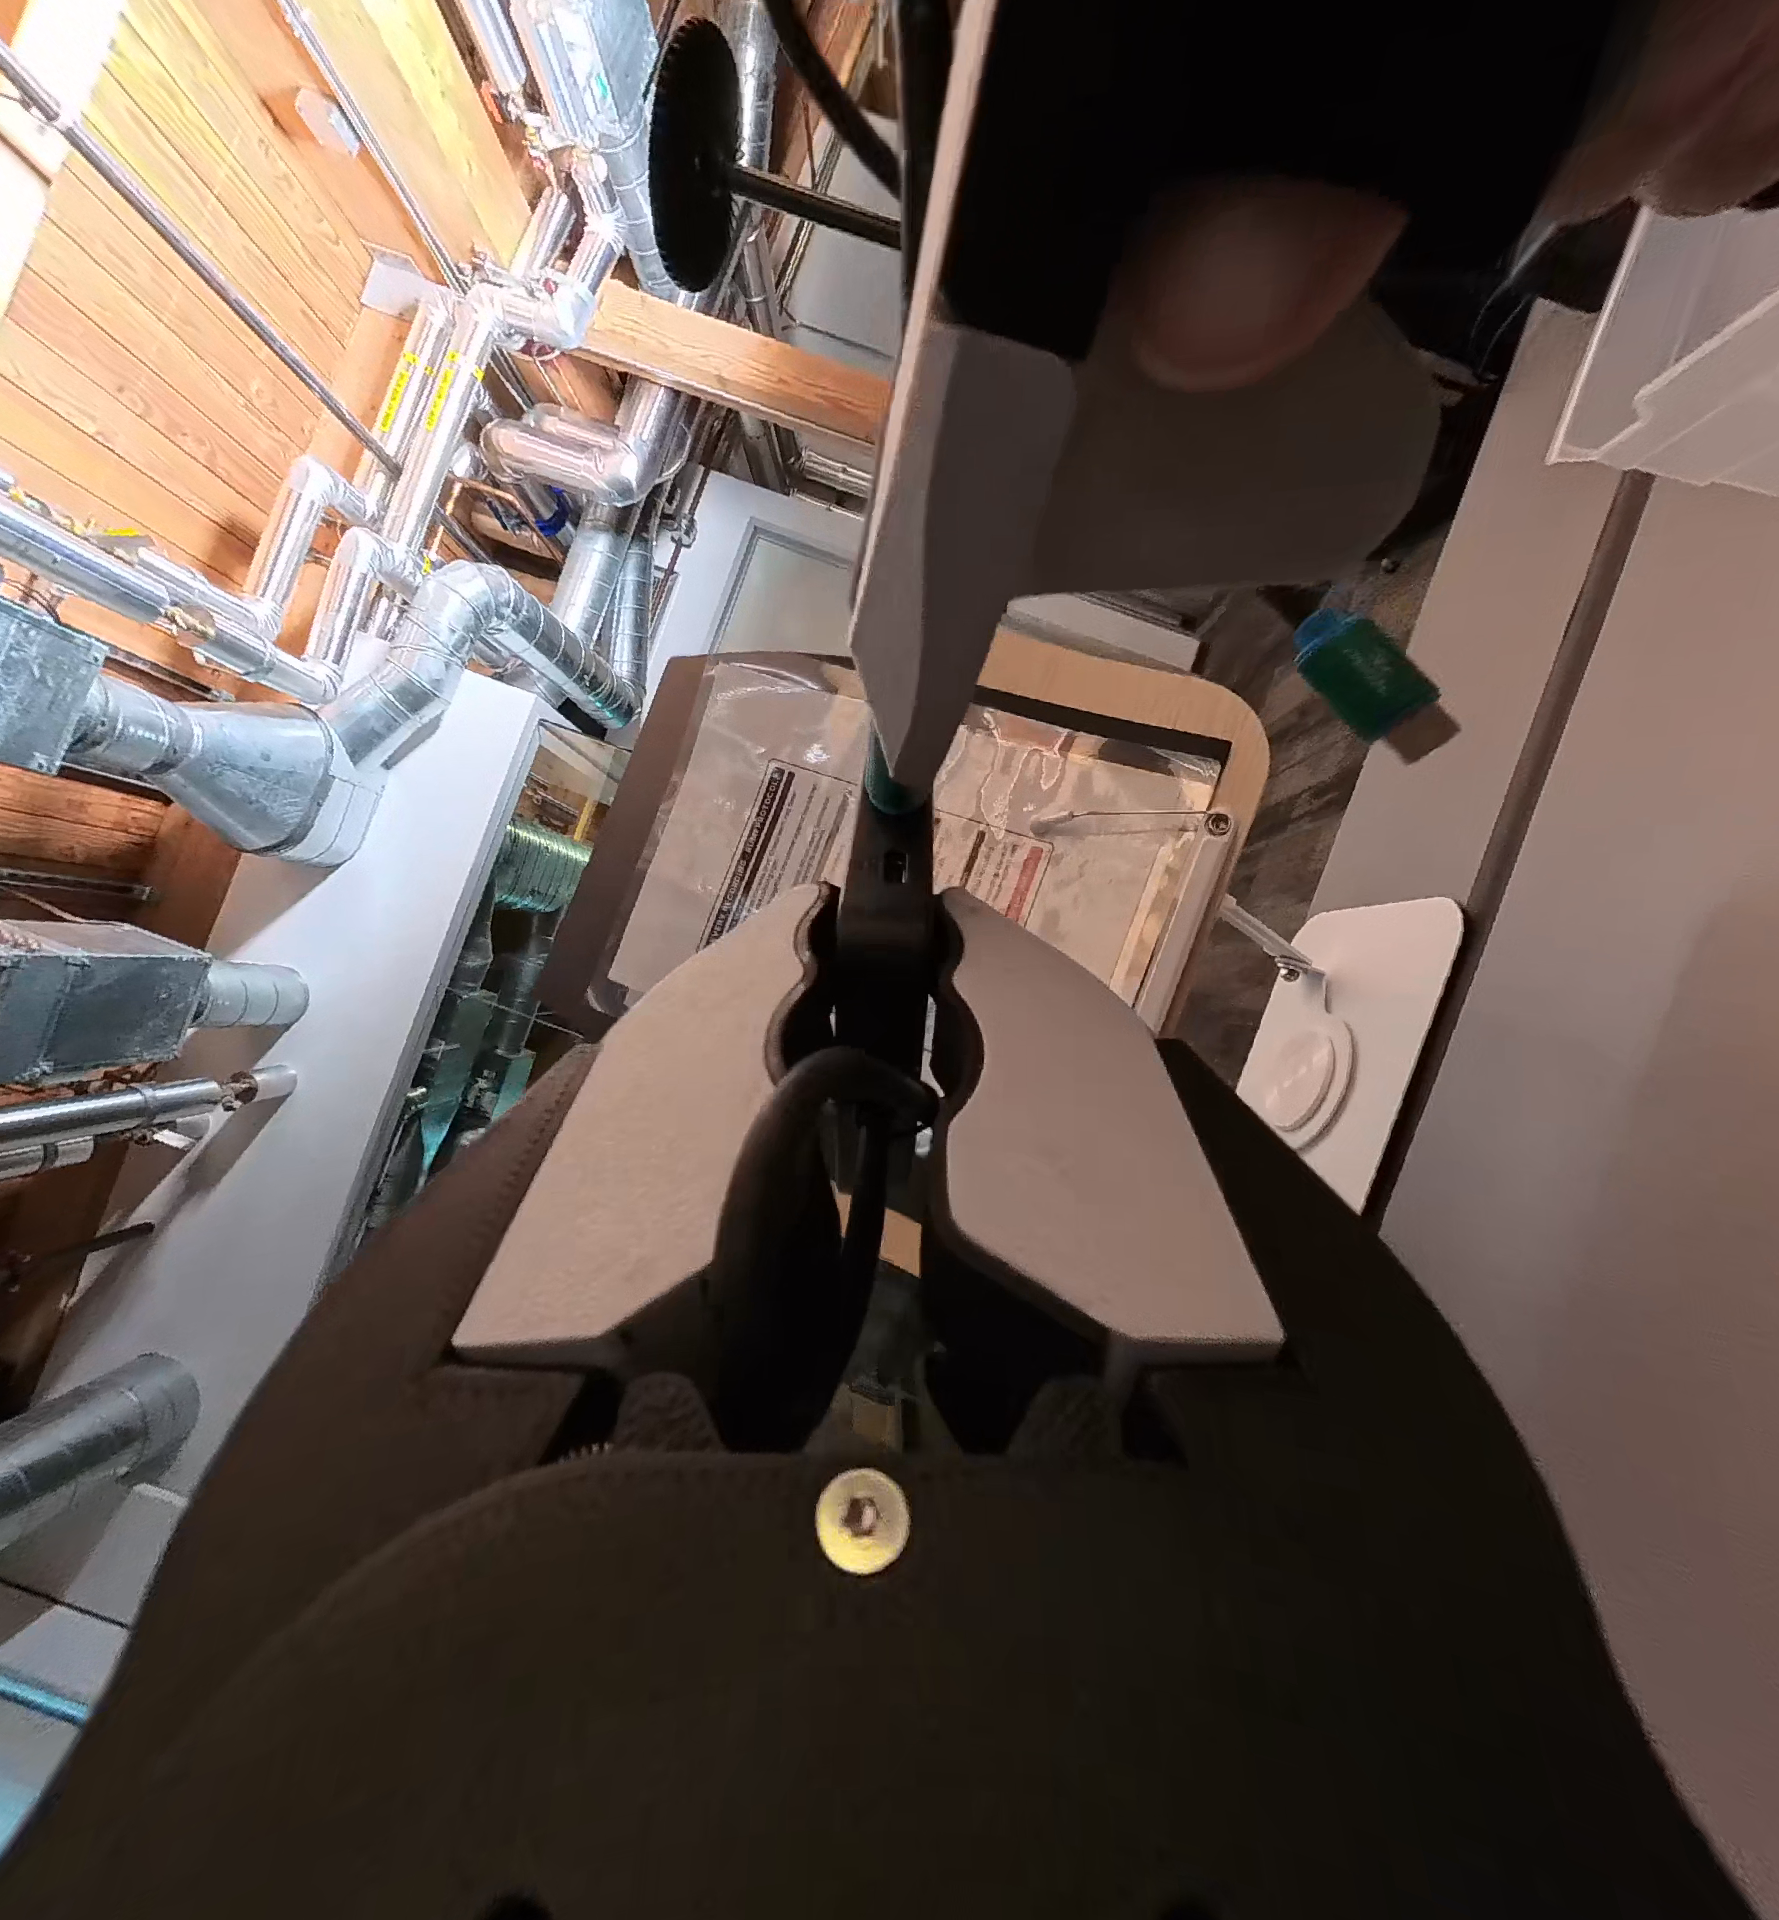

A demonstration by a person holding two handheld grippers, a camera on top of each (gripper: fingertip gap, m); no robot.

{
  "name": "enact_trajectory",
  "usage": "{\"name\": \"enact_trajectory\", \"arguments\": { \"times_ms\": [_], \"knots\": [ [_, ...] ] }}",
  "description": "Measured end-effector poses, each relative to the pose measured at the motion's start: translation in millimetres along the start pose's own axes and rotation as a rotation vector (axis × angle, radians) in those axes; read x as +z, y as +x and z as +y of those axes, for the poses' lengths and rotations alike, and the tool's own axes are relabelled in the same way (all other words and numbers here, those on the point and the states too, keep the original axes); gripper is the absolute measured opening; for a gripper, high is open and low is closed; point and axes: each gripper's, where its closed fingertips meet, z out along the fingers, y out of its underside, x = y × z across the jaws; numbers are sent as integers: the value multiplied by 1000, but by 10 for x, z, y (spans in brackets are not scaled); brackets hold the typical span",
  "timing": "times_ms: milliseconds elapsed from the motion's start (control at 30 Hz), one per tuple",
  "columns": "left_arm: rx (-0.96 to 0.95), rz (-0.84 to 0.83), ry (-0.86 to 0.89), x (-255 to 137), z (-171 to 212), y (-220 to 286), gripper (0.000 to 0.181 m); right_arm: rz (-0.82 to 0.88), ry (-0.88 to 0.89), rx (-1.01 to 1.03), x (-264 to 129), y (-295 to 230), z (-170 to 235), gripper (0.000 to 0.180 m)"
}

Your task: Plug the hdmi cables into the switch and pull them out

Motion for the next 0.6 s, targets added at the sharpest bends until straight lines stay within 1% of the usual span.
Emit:
{"name": "enact_trajectory", "arguments": {
  "times_ms": [67, 167, 200, 300, 367, 433, 500, 600],
  "knots": [
    [-6, 26, -46, 39, 38, 49, 15, 49, -41, -3, 12, 46, 54, 22],
    [-24, 42, -62, 49, 77, 57, 15, 144, -93, -87, 28, 44, 69, 22],
    [-35, 47, -61, 36, 64, 40, 15, 144, -87, -74, 19, 31, 48, 22],
    [-50, 67, -62, 8, 30, 10, 15, 70, -50, 63, -17, -1, 0, 22],
    [-66, 93, -82, 29, 48, 61, 15, 112, -97, -7, -15, 30, 49, 22],
    [-59, 83, -63, 25, 32, 46, 15, 137, -115, -62, -31, 15, 33, 22],
    [-77, 81, -38, -9, -23, -11, 15, 75, -86, 10, -82, -26, -39, 22],
    [-63, 76, -44, -29, -77, -32, 15, 32, -80, 53, -133, -45, -66, 22]
  ]
}}
